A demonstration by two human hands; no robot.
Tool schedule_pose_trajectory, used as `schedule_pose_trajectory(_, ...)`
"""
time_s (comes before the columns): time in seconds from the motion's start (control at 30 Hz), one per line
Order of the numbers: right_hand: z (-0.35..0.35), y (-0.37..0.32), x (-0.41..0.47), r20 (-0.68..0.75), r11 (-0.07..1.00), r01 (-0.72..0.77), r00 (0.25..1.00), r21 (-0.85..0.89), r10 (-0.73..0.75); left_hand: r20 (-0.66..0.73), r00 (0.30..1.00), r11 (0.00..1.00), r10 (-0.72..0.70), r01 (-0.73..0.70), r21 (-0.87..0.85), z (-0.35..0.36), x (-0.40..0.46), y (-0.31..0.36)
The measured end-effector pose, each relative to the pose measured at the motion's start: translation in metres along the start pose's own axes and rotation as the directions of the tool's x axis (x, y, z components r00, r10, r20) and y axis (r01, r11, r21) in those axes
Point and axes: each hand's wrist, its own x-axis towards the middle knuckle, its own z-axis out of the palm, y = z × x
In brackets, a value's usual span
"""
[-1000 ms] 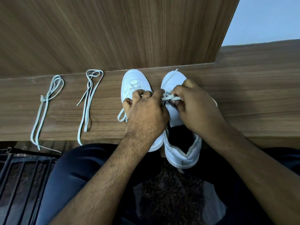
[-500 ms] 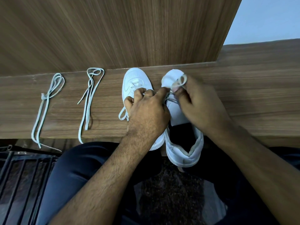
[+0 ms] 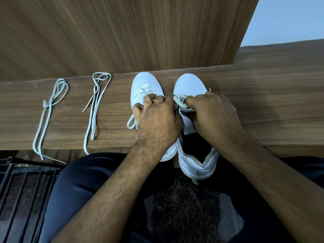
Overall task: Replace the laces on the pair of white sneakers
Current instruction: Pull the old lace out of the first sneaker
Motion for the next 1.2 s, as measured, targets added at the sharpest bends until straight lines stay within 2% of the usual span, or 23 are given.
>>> schedule_pose_trajectory(0.07, 0.002, 0.002, 0.003, -0.015, 0.987, -0.004, 1.000, 0.163, 0.006, 0.007, 1.000, 1.000, -0.001, 0.001, -0.004, 0.000, 0.000, 0.000)
schedule_pose_trajectory(0.13, 0.002, 0.004, 0.006, -0.020, 0.909, -0.029, 0.999, 0.416, 0.041, 0.003, 1.000, 1.000, -0.004, 0.004, 0.002, -0.001, 0.000, 0.000)
schedule_pose_trajectory(0.23, -0.004, 0.002, 0.008, 0.046, 0.625, -0.138, 0.986, 0.768, 0.162, 0.005, 1.000, 1.000, 0.002, -0.002, 0.018, -0.001, 0.000, 0.000)
schedule_pose_trajectory(0.3, -0.006, 0.000, 0.009, 0.141, 0.427, -0.210, 0.972, 0.879, 0.188, 0.007, 1.000, 1.000, 0.008, -0.008, 0.005, -0.001, -0.001, 0.000)
schedule_pose_trajectory(0.33, -0.006, 0.000, 0.009, 0.154, 0.378, -0.225, 0.966, 0.898, 0.210, 0.004, 1.000, 1.000, 0.015, -0.015, -0.002, -0.001, -0.001, 0.000)
schedule_pose_trajectory(0.37, -0.007, 0.000, 0.008, 0.144, 0.383, -0.237, 0.956, 0.893, 0.255, -0.001, 1.000, 1.000, 0.024, -0.024, -0.008, -0.001, -0.001, 0.000)
schedule_pose_trajectory(0.5, -0.011, 0.008, 0.006, -0.039, 0.703, -0.289, 0.911, 0.650, 0.411, 0.000, 0.999, 0.999, 0.041, -0.041, -0.035, -0.001, 0.000, 0.000)
schedule_pose_trajectory(0.57, -0.010, 0.018, 0.008, -0.005, 0.761, -0.367, 0.899, 0.534, 0.437, 0.008, 0.999, 0.998, 0.049, -0.049, -0.035, -0.002, 0.000, 0.000)
schedule_pose_trajectory(0.67, -0.003, 0.026, 0.007, 0.180, 0.765, -0.480, 0.876, 0.429, 0.448, 0.019, 0.998, 0.998, 0.056, -0.056, -0.026, -0.003, 0.000, 0.001)
schedule_pose_trajectory(0.73, -0.005, 0.020, 0.004, 0.174, 0.764, -0.457, 0.887, 0.456, 0.427, 0.014, 0.999, 0.998, 0.051, -0.051, -0.028, -0.002, 0.000, 0.001)
schedule_pose_trajectory(0.83, -0.013, 0.007, 0.002, 0.034, 0.903, -0.226, 0.973, 0.365, 0.230, -0.033, 0.998, 0.998, 0.051, -0.052, -0.029, -0.002, -0.001, 0.002)
schedule_pose_trajectory(0.9, -0.014, 0.003, 0.001, 0.018, 0.960, -0.074, 0.997, 0.270, 0.072, -0.039, 0.998, 0.998, 0.043, -0.045, -0.052, -0.002, -0.001, 0.002)
schedule_pose_trajectory(0.93, -0.011, 0.003, 0.000, 0.040, 0.969, -0.043, 0.999, 0.243, 0.034, -0.042, 0.998, 0.997, 0.037, -0.040, -0.061, -0.001, 0.000, 0.000)
schedule_pose_trajectory(1.0, -0.006, 0.005, -0.001, 0.110, 0.966, -0.087, 0.992, 0.245, 0.061, -0.073, 0.997, 0.995, 0.024, -0.031, -0.098, 0.001, 0.003, -0.003)
schedule_pose_trajectory(1.07, -0.004, 0.011, -0.001, 0.129, 0.933, -0.174, 0.982, 0.313, 0.140, -0.129, 0.992, 0.971, -0.007, -0.024, -0.238, 0.001, 0.005, -0.007)
schedule_pose_trajectory(1.13, -0.006, 0.017, 0.001, 0.123, 0.913, -0.234, 0.971, 0.334, 0.204, -0.232, 0.972, 0.900, -0.037, -0.069, -0.430, -0.002, 0.006, -0.009)
schedule_pose_trajectory(1.2, -0.007, 0.018, 0.002, 0.135, 0.911, -0.258, 0.965, 0.322, 0.225, -0.362, 0.931, 0.789, -0.050, -0.185, -0.585, -0.009, 0.005, -0.008)
